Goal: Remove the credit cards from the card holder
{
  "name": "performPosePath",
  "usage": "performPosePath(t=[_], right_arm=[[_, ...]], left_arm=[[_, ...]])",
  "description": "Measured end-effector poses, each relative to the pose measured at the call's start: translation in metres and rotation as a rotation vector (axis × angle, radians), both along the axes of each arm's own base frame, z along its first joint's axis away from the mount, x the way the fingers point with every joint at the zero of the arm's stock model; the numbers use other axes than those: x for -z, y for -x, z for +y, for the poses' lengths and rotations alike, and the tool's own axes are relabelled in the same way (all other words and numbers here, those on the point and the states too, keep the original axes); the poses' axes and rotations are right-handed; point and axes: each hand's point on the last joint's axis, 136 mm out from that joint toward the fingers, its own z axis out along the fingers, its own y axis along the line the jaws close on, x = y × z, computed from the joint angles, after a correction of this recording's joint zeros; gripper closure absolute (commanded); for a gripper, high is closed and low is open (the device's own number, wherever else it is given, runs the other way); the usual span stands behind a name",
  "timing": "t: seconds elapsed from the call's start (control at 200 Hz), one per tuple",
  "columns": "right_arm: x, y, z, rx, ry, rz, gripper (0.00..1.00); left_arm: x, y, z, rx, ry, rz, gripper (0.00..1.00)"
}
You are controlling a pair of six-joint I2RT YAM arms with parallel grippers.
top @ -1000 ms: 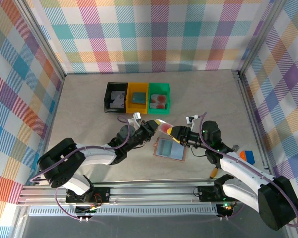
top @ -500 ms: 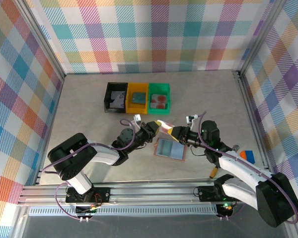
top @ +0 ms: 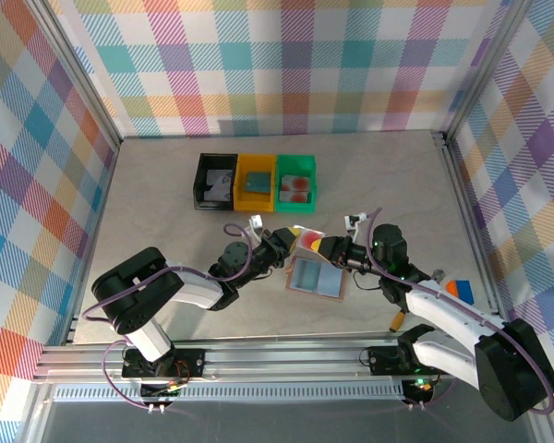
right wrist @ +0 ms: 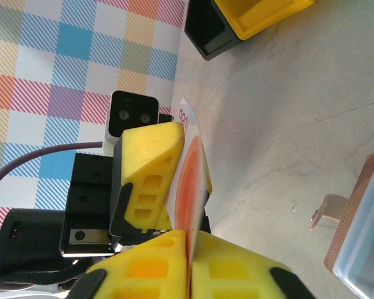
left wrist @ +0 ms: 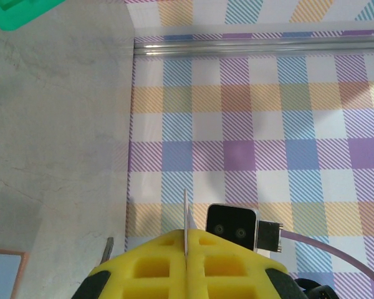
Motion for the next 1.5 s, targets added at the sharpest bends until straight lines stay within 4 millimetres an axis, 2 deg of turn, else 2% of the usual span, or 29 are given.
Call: performPosePath(t=[0.22, 0.305, 0.515, 0.815, 0.975, 1.195, 1.26, 1.36, 1.5], right_arm=[[0.0, 0.0, 0.0, -0.001, 0.005, -0.004, 1.0], [0.001, 0.0, -0.001, 0.003, 0.008, 0.001, 1.0], [-0.005, 0.0, -0.004, 0.021, 0.025, -0.023, 1.0], [-0.004, -0.003, -0.007, 0.031, 0.065, -0.021, 1.0], [-0.008, -0.007, -0.01, 0.034, 0.1, -0.022, 1.0], [-0.021, -0.023, -0.012, 0.043, 0.135, -0.039, 1.0], [-0.019, -0.029, -0.013, 0.041, 0.149, -0.028, 1.0], [-0.016, -0.036, -0.013, 0.04, 0.181, -0.004, 1.0], [-0.025, -0.049, -0.011, 0.027, 0.222, -0.011, 1.0]], left_arm=[[0.001, 0.0, 0.0, 0.001, -0.001, 0.0, 1.0], [0.001, 0.0, -0.001, 0.003, 0.0, 0.0, 0.84], [0.003, 0.003, -0.003, 0.023, -0.002, 0.004, 0.6], [0.005, 0.001, 0.0, 0.03, -0.006, 0.006, 0.44], [0.009, -0.003, 0.009, 0.018, -0.031, 0.021, 0.41], [-0.008, 0.001, 0.021, 0.018, -0.153, -0.01, 0.37], [-0.019, 0.002, 0.023, 0.021, -0.2, -0.035, 0.31], [-0.034, 0.005, 0.03, 0.016, -0.267, -0.066, 0.29], [-0.038, 0.01, 0.045, 0.006, -0.404, -0.086, 0.21]])
